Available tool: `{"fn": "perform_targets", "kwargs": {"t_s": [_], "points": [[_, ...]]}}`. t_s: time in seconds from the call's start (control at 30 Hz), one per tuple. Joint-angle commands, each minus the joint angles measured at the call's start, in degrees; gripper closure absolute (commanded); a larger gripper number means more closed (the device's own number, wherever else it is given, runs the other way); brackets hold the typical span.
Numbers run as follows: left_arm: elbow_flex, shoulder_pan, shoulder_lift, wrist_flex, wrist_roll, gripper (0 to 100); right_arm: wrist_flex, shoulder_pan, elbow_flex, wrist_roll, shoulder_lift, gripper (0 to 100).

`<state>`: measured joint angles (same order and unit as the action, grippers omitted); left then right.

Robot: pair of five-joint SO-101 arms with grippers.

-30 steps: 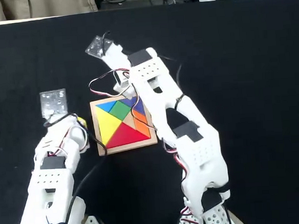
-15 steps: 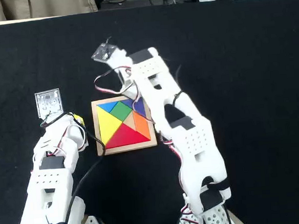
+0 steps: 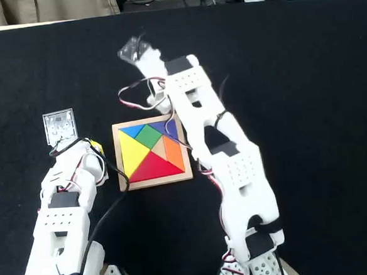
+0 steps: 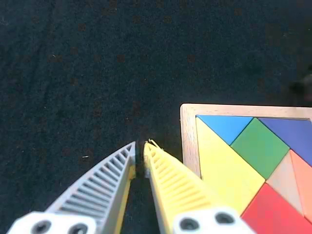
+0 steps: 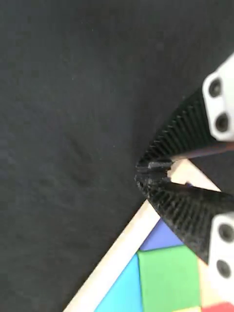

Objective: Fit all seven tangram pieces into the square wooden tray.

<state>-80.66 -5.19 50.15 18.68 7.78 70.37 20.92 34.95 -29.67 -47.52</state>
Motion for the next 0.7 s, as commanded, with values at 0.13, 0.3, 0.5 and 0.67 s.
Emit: {"fn": "perform_targets", "kwargs": {"t_s": [0.13, 0.3, 0.5, 0.67], "points": [[0.7, -0.7, 0.7, -1.1, 0.6, 95, 14.5, 0.4, 10.9, -3.3, 1.1, 98.8], [0.7, -0.7, 0.7, -1.1, 0.6, 95, 21.3, -1.1, 20.8, 2.5, 4.4, 98.8], [0.5, -0.7, 0.6, -3.1, 0.6, 95, 31.1, -4.0, 31.1, 8.4, 9.6, 98.8], [0.4, -0.7, 0.6, -3.1, 0.6, 95, 30.9, -11.1, 27.4, 16.4, 26.3, 98.8]]}}
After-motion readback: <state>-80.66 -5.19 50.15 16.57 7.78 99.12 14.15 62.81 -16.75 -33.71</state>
